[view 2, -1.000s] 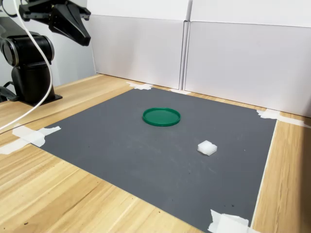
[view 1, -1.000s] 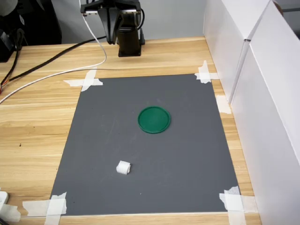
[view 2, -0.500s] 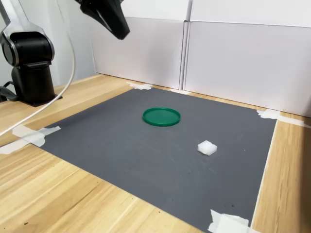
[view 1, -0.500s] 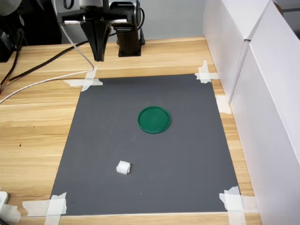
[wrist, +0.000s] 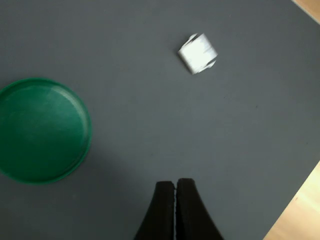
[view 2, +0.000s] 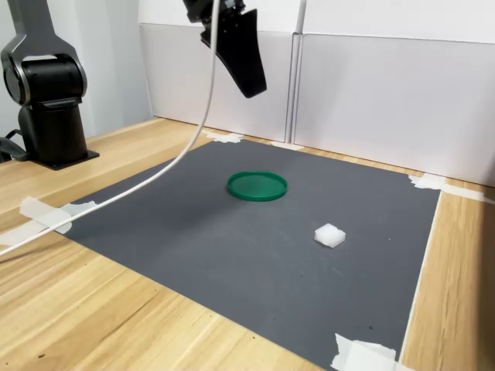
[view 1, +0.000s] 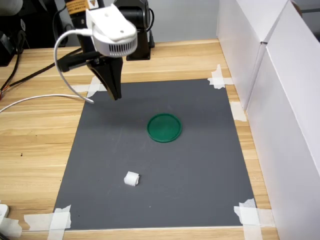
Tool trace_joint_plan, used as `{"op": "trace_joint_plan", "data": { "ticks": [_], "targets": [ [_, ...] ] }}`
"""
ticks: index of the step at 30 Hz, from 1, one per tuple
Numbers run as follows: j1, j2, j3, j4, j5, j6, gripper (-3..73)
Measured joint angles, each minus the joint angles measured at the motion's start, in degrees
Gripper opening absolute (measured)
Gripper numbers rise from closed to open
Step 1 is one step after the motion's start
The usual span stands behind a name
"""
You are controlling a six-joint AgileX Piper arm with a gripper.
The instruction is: Grasp a white terminal and put it in the green lid.
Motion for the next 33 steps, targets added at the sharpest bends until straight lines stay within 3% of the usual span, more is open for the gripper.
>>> {"op": "trace_joint_plan", "data": {
  "ticks": [5, 14, 21, 26, 33],
  "targets": [
    [0.0, 5.56, -5.41, -0.11, 2.44, -0.2, 4.7],
    [2.5, 11.22, -12.45, -1.77, 7.11, 1.96, 36.1],
    [4.63, 12.51, -14.58, -0.59, 9.26, 7.52, 43.2],
    [4.63, 16.14, -18.26, -3.72, 11.62, 11.51, 49.9],
    [4.63, 19.04, -23.26, -4.83, 13.45, 12.88, 60.8]
  ]
}}
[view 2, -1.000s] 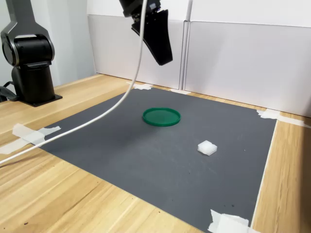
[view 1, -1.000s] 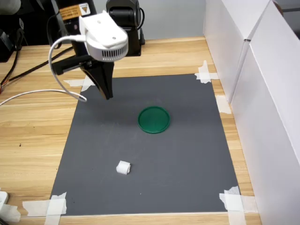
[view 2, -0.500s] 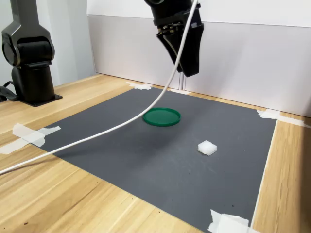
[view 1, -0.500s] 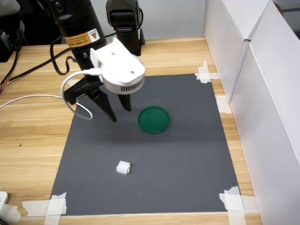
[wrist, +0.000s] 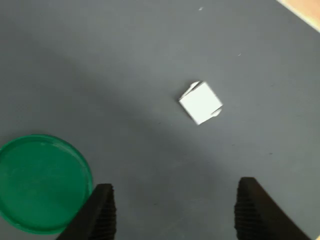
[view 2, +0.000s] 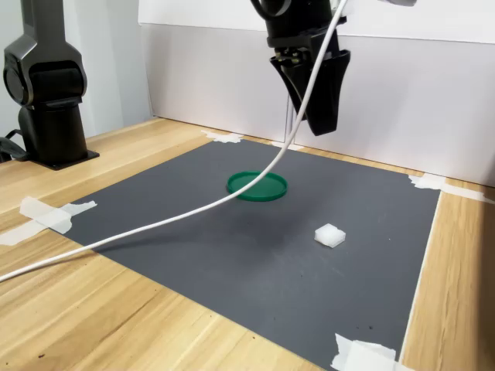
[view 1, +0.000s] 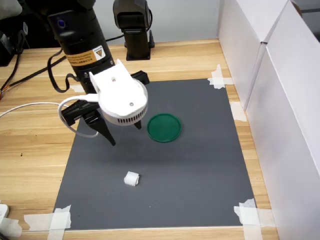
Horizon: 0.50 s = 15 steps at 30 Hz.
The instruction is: Grasp a white terminal and put it in the green lid.
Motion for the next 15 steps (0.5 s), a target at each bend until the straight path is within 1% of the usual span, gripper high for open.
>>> {"op": "trace_joint_plan", "data": {
  "ticks": [4, 12, 13, 15],
  "targets": [
    [0.0, 1.93, -1.35, -2.0, 1.49, 0.07, 62.2],
    [0.0, 3.88, -5.57, -3.49, 1.79, -3.52, 62.2],
    [0.13, 4.11, -5.88, -4.01, 1.85, -4.21, 62.2],
    [0.98, 4.82, -6.34, -6.33, 1.79, -5.56, 62.2]
  ]
}}
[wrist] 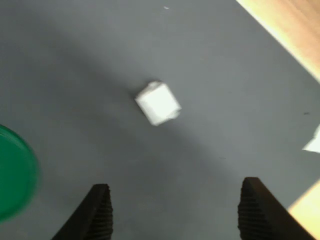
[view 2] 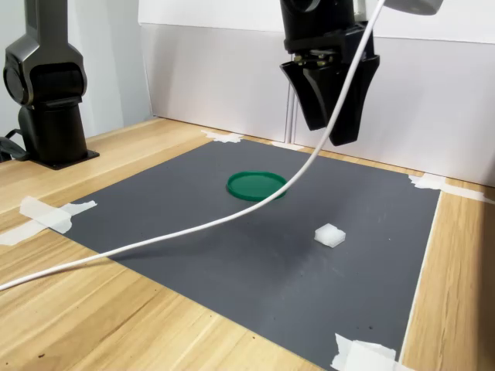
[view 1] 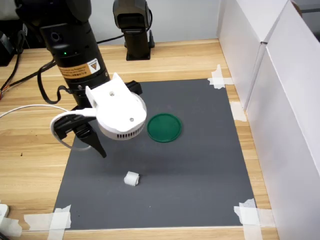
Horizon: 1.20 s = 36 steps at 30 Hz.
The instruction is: Grasp a white terminal and put it in the green lid.
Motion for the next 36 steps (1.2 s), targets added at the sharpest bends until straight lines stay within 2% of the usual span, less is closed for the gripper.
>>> {"op": "trace_joint_plan", "data": {
  "ticks": [4, 12, 25, 36],
  "targets": [
    [2.7, 2.16, -0.05, -3.57, 0.0, -0.94, 62.2],
    [3.59, 4.78, -0.07, -1.16, -1.84, -4.52, 62.2],
    [3.59, 9.13, -0.07, -1.95, -3.19, -3.37, 62.2],
    [3.59, 12.0, -0.07, -4.58, -3.24, -1.36, 62.2]
  ]
}}
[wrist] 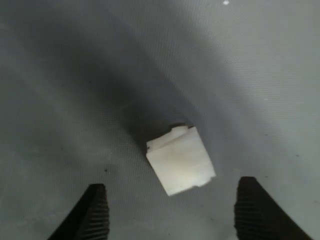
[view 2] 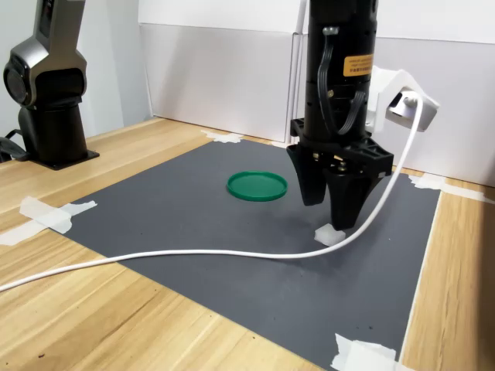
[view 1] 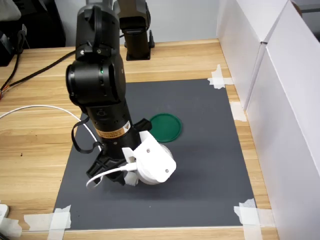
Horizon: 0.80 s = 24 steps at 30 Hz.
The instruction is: Grasp a white terminal and put it in the green lid.
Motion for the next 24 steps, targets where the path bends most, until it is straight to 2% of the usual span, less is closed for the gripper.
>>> {"op": "trace_joint_plan", "data": {
  "ticks": [8, 24],
  "targets": [
    [0.0, 1.92, -0.06, -1.34, -1.82, 1.59, 62.2],
    [0.0, 2.62, -0.11, -0.39, -2.48, 1.92, 62.2]
  ]
}}
